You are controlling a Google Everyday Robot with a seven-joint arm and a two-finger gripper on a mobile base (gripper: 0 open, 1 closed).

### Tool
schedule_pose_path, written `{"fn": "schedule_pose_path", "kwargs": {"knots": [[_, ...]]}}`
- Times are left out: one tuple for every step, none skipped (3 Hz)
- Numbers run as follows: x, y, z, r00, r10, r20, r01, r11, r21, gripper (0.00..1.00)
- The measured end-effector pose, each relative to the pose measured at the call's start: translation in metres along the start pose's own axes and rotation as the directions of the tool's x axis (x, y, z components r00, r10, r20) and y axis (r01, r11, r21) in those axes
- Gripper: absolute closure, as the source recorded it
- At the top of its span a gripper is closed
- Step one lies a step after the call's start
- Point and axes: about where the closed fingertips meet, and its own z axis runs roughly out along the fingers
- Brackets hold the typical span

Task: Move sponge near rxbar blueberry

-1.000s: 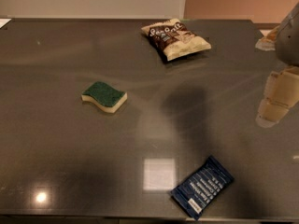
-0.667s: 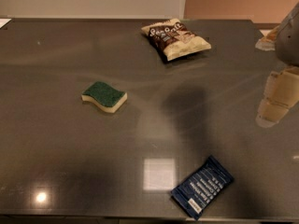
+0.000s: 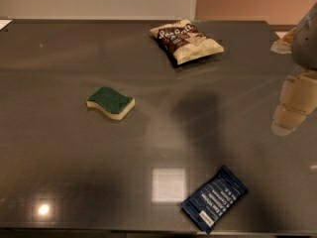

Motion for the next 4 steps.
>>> {"fn": "schedule_pose_path", "kwargs": {"knots": [[0.000, 0.000, 0.000, 1.000, 0.000, 0.000, 0.000, 1.0000, 0.000, 0.00], [-0.043, -0.020, 0.020, 0.998, -0.031, 0.046, 0.033, 0.9986, -0.041, 0.00], [-0.098, -0.044, 0.045, 0.993, -0.054, 0.108, 0.064, 0.9944, -0.084, 0.00], [-0.144, -0.057, 0.065, 0.986, -0.070, 0.153, 0.088, 0.9892, -0.117, 0.00]]}}
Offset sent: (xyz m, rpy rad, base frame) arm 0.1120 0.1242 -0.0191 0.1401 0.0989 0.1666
